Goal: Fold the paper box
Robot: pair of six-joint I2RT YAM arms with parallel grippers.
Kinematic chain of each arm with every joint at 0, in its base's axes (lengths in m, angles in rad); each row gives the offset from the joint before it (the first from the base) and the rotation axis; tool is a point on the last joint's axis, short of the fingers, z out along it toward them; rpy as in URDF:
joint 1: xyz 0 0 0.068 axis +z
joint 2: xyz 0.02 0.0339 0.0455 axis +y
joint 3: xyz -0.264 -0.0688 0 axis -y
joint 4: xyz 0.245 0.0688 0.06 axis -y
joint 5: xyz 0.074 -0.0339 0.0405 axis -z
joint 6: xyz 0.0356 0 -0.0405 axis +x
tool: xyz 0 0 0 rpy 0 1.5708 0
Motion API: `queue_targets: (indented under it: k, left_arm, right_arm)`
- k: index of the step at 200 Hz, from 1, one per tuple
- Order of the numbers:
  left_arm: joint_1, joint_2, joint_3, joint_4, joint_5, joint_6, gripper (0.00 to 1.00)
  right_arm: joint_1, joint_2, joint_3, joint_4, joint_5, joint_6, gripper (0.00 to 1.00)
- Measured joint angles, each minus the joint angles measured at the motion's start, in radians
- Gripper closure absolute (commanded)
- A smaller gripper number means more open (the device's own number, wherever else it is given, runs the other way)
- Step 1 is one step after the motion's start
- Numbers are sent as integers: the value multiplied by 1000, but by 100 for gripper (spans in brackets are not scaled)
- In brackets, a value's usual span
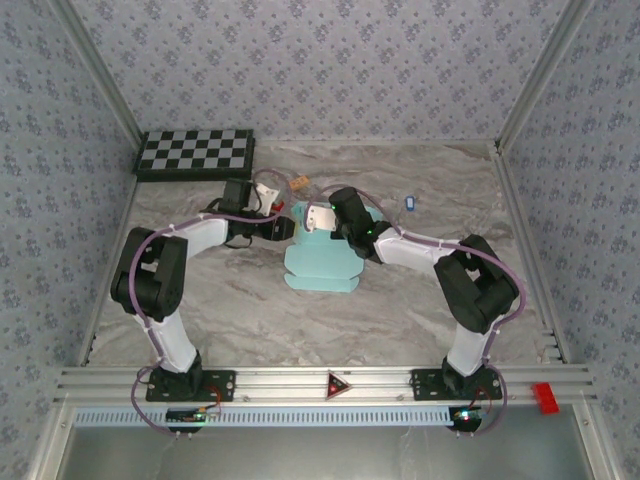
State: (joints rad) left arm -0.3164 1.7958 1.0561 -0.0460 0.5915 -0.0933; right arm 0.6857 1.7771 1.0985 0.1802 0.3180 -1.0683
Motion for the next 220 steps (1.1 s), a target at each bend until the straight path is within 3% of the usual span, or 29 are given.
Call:
queue_targets:
  k: [86,192,220]
  left_arm:
    - [-6,73,55,18,40,-14,51]
    - [-7,74,43,104,55,-38,66]
    - [-8,74,34,125,54,-39,66]
  right_arm:
    - [7,6,0,12,8,0,100]
    - [15,9,-2,26,30,6,100]
    - [15,10,-2,27,31,6,100]
